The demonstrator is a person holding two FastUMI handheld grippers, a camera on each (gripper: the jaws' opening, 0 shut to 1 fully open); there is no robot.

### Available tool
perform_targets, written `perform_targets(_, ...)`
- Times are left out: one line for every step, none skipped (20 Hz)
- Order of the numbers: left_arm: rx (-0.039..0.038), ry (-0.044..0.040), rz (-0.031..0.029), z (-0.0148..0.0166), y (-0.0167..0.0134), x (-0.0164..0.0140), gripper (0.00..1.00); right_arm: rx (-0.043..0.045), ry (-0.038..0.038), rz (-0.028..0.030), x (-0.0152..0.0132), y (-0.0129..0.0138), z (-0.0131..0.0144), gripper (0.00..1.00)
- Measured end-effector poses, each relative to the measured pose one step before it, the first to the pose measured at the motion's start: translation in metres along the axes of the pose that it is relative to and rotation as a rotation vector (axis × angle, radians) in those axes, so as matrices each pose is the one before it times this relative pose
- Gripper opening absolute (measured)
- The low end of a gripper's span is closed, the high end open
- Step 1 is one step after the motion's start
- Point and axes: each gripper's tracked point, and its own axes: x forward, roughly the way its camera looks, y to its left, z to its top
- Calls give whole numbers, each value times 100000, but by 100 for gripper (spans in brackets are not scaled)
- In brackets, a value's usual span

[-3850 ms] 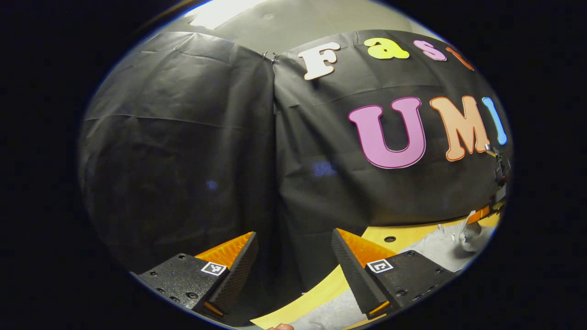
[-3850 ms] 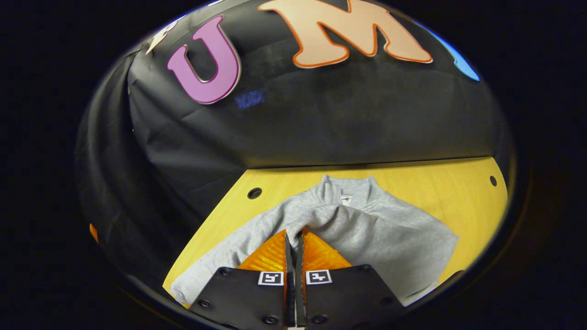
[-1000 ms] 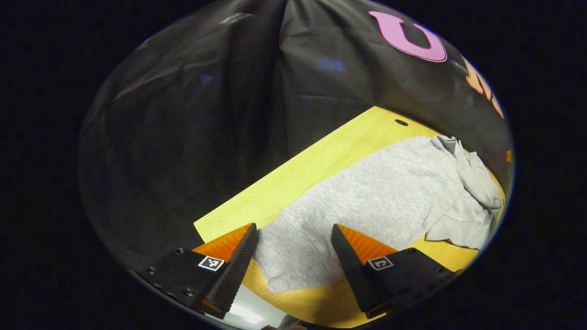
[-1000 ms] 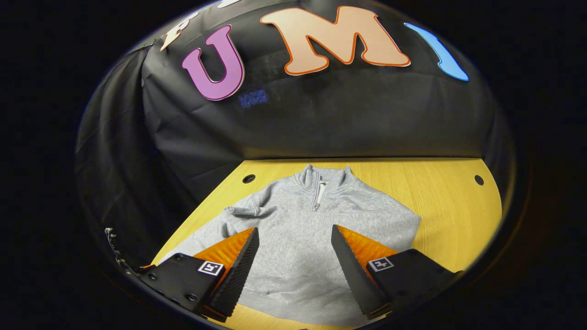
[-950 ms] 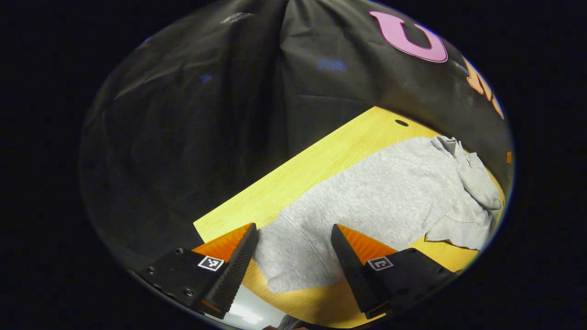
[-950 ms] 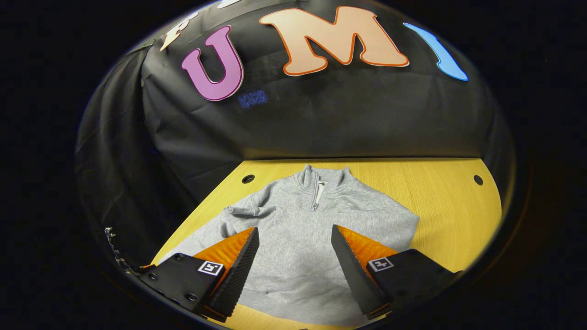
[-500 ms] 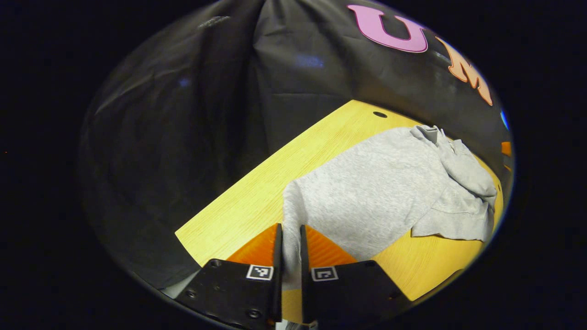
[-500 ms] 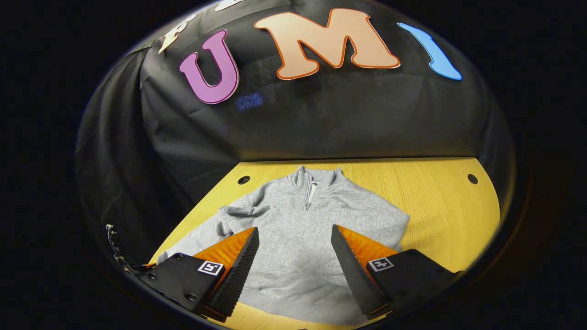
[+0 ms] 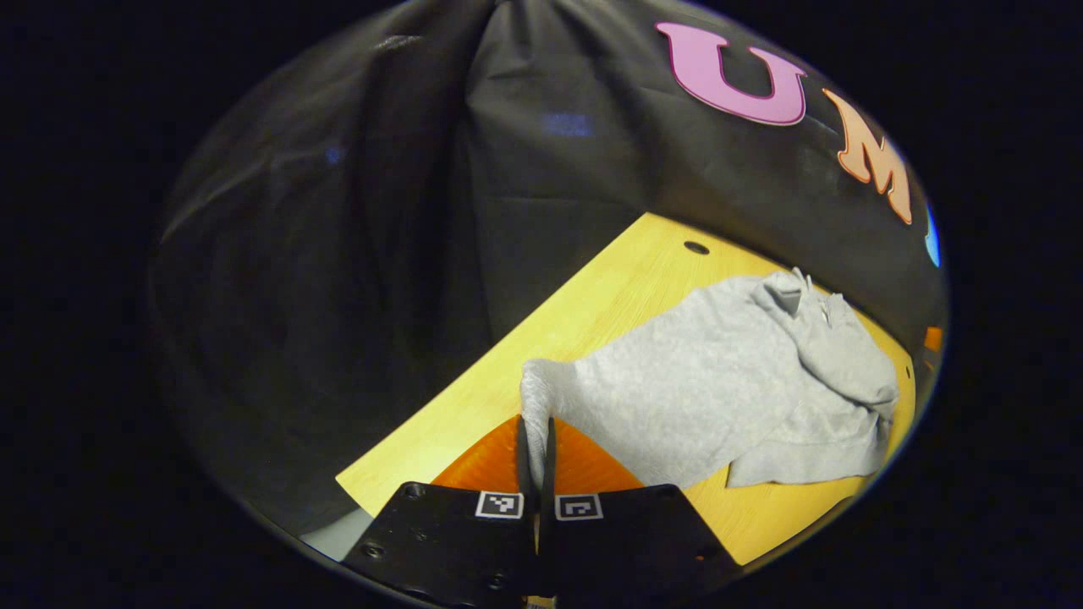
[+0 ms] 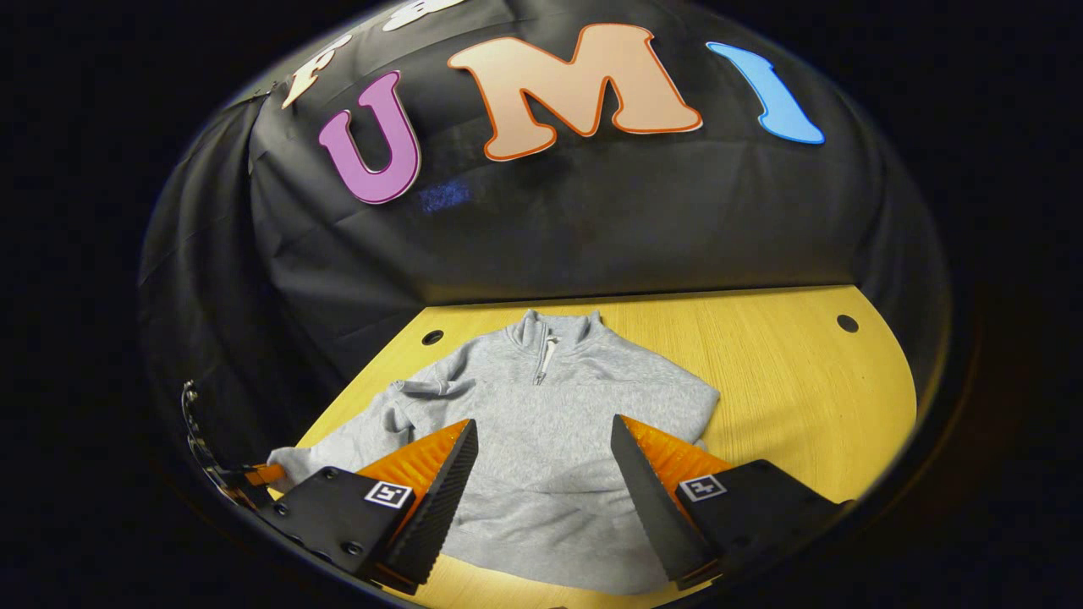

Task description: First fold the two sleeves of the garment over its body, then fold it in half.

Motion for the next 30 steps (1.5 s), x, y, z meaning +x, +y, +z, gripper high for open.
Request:
perform_targets(-647,-2083,-834,1439,-324,109,0,486,-256,-470,-204,-242,-165,98)
perform_targets(-779,-1904,-949,1251,-386,190,0,334,-233,-387,-302,-305,-61,98)
perform_targets(-806,-2383,-874,1422,-385,121,0,203,-342,-526,-250,-327,-78,98)
perform_targets(-409,-2299,-1035,1231,-433,338,0,194,-418,-642,-350,-397,-21,98)
perform_targets(-29,-1644,-806,1159,-442,122,0,292,-374,-718,-408,-455,-19,98)
perform_targets(495,-1388,-948,1022,-472,120,0,512,-487,-734,-410,-454,37,98)
perform_targets(1128,-1500,-1180,1076,-577,323,0,631,-582,-789,-378,-482,-36,98)
perform_targets(1294,-1035,-1079,811,-665,319,0,761,-448,-909,-400,-555,18,98)
perform_targets(1440,-1220,-1592,1095,-768,253,0,891,-330,-890,-472,-569,-47,98)
perform_targets(1208,-1482,-1659,975,-956,220,0,1078,-456,-952,-400,-555,-56,95)
perform_targets(905,-1091,-1655,909,-959,256,0,1286,-288,-1024,-439,-539,-93,98)
perform_targets(871,-992,-1968,577,-1160,518,0,1371,-190,-879,-505,-553,-141,95)
perform_targets(991,-1009,-1630,600,-1102,543,0,1070,-96,-800,-521,-526,-279,98)
perform_targets(975,-1056,-2157,661,-1194,602,0,468,172,-1025,-493,-596,-254,95)
perform_targets(984,-802,-2018,759,-1213,416,0,207,13,-946,-470,-594,-329,98)
perform_targets(1257,-1029,-2281,795,-1413,201,0,165,213,-922,-466,-613,-248,94)
perform_targets(1337,-1056,-2073,821,-1323,396,0,261,257,-747,-412,-447,-310,94)
perform_targets(1241,-696,-2332,621,-1384,584,0,472,127,-734,-401,-525,-200,98)
perform_targets(1123,-1411,-2314,836,-1517,559,0,460,84,-647,-387,-463,-145,94)
perform_targets(1128,-1182,-2483,847,-1588,559,0,493,-293,-627,-383,-449,-38,95)
perform_targets(1160,-927,-2394,686,-1548,595,0,440,-279,-566,-390,-481,-45,98)
perform_targets(1016,-836,-2322,622,-1502,556,0,282,-312,-680,-404,-503,-80,95)
perform_targets(1059,-870,-2543,633,-1555,568,0,247,-233,-663,-373,-538,-134,98)
perform_targets(1205,-843,-2148,571,-1535,525,0,346,-99,-703,-465,-555,-91,94)
perform_targets(1240,-592,-2199,513,-1519,439,0,569,-143,-666,-413,-525,-166,94)
perform_targets(1208,-740,-2129,465,-1603,553,0,592,77,-657,-423,-555,-263,98)
perform_targets(939,-695,-2421,468,-1598,452,0,256,-23,-819,-357,-595,-320,98)
perform_targets(613,-471,-2010,300,-1502,423,0,-154,163,-1143,-380,-706,-300,94)
perform_targets(418,-197,-2432,258,-1617,508,0,-106,398,-946,-346,-650,-299,94)
perform_targets(559,-70,-1988,-41,-1362,508,0,555,231,-656,-407,-577,-116,98)
